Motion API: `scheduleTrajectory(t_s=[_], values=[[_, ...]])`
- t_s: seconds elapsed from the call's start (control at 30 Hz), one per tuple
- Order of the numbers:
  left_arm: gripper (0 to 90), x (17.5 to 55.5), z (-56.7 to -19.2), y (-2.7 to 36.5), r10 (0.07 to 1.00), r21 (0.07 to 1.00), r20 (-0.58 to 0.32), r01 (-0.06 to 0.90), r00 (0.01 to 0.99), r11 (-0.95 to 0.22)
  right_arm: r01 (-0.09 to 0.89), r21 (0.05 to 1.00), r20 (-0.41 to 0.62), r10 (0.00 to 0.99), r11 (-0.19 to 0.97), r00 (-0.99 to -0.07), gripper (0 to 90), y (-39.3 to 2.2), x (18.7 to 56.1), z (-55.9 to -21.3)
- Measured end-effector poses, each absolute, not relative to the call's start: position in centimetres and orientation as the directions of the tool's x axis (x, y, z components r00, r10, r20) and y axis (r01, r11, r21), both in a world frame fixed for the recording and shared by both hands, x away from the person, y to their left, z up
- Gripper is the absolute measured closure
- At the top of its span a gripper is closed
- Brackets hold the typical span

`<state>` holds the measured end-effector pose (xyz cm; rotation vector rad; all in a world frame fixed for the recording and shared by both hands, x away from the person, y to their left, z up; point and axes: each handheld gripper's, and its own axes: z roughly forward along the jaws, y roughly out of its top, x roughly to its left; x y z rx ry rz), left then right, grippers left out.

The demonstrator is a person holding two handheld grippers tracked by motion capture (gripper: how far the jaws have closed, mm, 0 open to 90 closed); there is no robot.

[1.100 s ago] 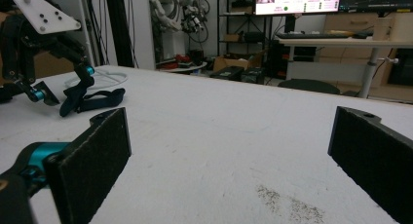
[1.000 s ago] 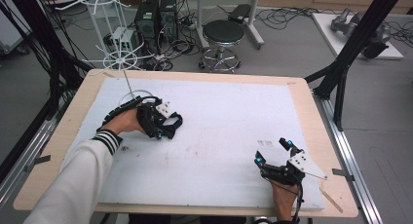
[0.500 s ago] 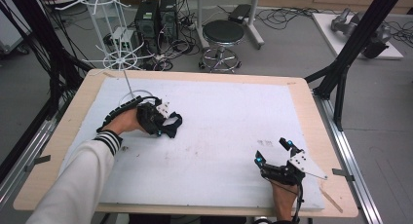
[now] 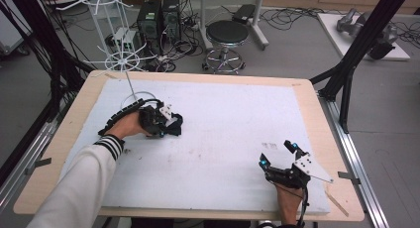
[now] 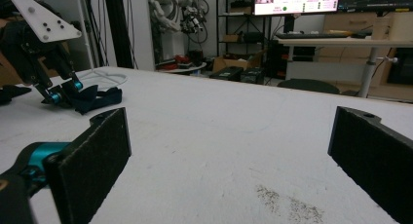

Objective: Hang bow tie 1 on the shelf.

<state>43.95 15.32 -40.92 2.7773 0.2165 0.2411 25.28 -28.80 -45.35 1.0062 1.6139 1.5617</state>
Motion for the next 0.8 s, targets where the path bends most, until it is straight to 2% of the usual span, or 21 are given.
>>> scheduleTrajectory(t_s=[0.2,0.4,0.6,0.8], values=[[73.5,43.5,-40.5,15.2,0.173,0.351,0.143,0.114,0.975,-0.929,0.073,0.997,0.044,0.876,-0.01,-0.481,1.1,-28.8,25.3,-45.4],[73.7,42.8,-39.4,15.2,0.213,0.388,0.155,0.139,0.965,-0.911,0.075,0.997,0.046,0.876,-0.012,-0.48,1.1,-28.8,25.3,-45.4],[73.7,42.0,-38.4,16.3,0.278,0.473,0.134,0.185,0.951,-0.862,0.072,0.997,0.045,0.876,-0.012,-0.48,1.1,-28.8,25.3,-45.4],[73.7,40.8,-37.6,17.0,0.326,0.566,0.14,0.194,0.935,-0.801,0.072,0.997,0.047,0.875,-0.014,-0.482,1.1,-28.8,25.3,-45.4]])
